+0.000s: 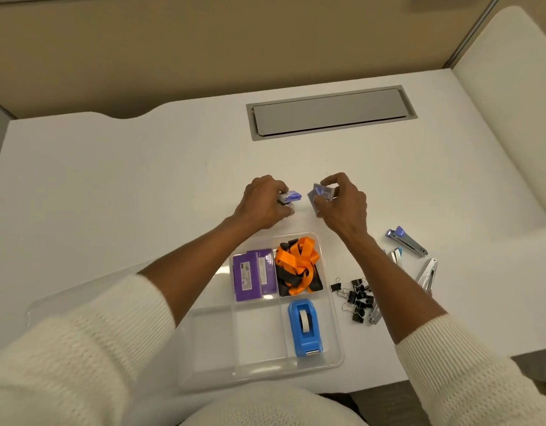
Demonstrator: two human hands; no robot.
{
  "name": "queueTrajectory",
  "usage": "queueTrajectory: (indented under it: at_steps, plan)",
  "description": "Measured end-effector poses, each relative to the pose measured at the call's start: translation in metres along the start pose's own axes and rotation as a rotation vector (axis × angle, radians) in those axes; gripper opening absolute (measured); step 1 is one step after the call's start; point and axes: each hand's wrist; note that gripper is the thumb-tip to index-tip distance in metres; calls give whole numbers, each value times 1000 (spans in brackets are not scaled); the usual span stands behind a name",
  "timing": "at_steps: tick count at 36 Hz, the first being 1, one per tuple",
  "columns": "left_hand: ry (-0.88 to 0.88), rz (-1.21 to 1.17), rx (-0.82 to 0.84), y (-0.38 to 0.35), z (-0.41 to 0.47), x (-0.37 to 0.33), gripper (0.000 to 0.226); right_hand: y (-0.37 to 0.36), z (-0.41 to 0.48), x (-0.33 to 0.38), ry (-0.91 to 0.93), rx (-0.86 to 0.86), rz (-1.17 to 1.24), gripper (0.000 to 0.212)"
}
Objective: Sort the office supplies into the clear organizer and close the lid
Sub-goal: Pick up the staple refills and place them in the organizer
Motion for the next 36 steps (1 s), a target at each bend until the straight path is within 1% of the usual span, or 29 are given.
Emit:
queueTrajectory:
  at_steps: [2,4,6,9,11,13,16,18,20,23,25,29,31,33,36]
  plan:
    - [2,-36,-45,20,-23,-2,50,13,-14,9,5,-10,49,35]
    - [-11,-40,-81,39,-54,-3,51,26,-35,18,6,23,108,34]
    - [15,-23,-86,56,-87,-6,55,38,-59,29,25,52,144,31]
    - [74,-51,-74,78,-142,-7,55,50,-100,40,32,111,152,29]
    - [87,-59,-51,87,-177,-5,53,55,-129,42,16,196,141,26]
    - [86,-27,-9,91,-208,-1,54,59,-158,40,26,287,128,25]
    - [49,18,48,89,-241,4,53,62,-191,34,53,356,113,30]
    - [11,47,72,86,-254,5,49,60,-206,30,43,404,101,32]
    - [17,79,126,80,-262,5,52,57,-216,27,47,421,67,29]
    - [30,107,163,73,-267,5,54,52,-223,25,127,400,3,22]
    - [22,136,189,70,-267,4,59,50,-225,25,179,424,-65,21]
    - [53,163,227,64,-265,6,68,53,-226,27,182,479,-121,17]
    - [79,144,226,63,-266,6,65,57,-228,26,211,463,-166,13]
    - [65,176,230,65,-267,5,59,63,-229,23,226,436,-206,10]
    - [38,226,208,67,-265,-2,51,73,-227,17,189,393,-184,8]
Point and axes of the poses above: each hand's wrist, its own z-axis towards the middle knuckle, its own y-axis out of the back of the hand, x = y × z, and after that the axes turned 14 degrees about -x, right-handed
